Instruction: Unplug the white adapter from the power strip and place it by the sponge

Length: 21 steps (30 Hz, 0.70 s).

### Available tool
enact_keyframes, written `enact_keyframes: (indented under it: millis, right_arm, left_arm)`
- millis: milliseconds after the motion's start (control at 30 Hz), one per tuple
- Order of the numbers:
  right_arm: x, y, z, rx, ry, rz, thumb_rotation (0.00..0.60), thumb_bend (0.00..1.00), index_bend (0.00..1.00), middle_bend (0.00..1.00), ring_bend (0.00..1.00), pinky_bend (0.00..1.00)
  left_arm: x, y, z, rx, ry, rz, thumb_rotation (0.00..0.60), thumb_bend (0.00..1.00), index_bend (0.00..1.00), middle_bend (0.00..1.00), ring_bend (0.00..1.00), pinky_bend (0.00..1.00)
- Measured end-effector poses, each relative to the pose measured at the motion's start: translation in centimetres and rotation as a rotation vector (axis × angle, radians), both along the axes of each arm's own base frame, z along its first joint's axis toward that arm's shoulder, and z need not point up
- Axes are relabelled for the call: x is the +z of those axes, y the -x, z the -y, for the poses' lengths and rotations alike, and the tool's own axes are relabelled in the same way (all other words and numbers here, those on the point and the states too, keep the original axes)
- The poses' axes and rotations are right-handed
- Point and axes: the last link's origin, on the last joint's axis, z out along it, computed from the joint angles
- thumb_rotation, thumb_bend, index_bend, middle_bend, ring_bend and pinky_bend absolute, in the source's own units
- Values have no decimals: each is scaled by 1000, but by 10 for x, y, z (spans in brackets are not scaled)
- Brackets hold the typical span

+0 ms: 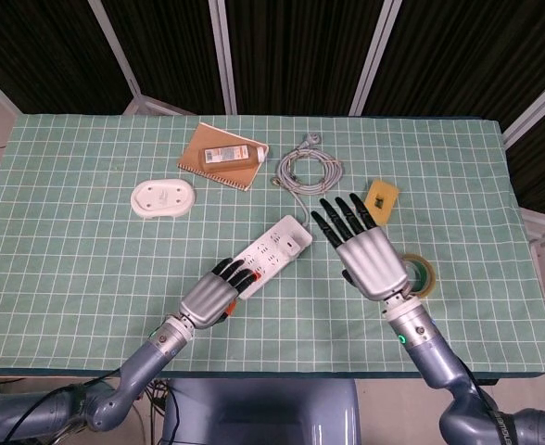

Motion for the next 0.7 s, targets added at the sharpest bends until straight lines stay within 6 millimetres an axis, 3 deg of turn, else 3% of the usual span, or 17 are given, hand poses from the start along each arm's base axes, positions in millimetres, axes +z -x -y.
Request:
enact_keyframes:
  millis: [267, 467, 700]
  right_arm:
    - [-47, -37, 24, 49, -59, -92, 600, 188, 0, 1, 6, 87]
    - [-76, -39, 40, 5, -87, -135, 600, 188, 0, 3, 9, 87]
    - [-93, -28, 48, -44, -101, -155, 600, 187, 0, 5, 11, 87]
  left_arm:
    - [-15, 2, 2, 12, 31, -5, 600, 624, 118, 132, 38, 107]
    - [-21, 5, 5, 9, 38, -1, 600, 624, 119, 114, 37, 124]
    - [-27, 16, 7, 33, 40, 6, 600, 623, 135, 115, 37, 141]
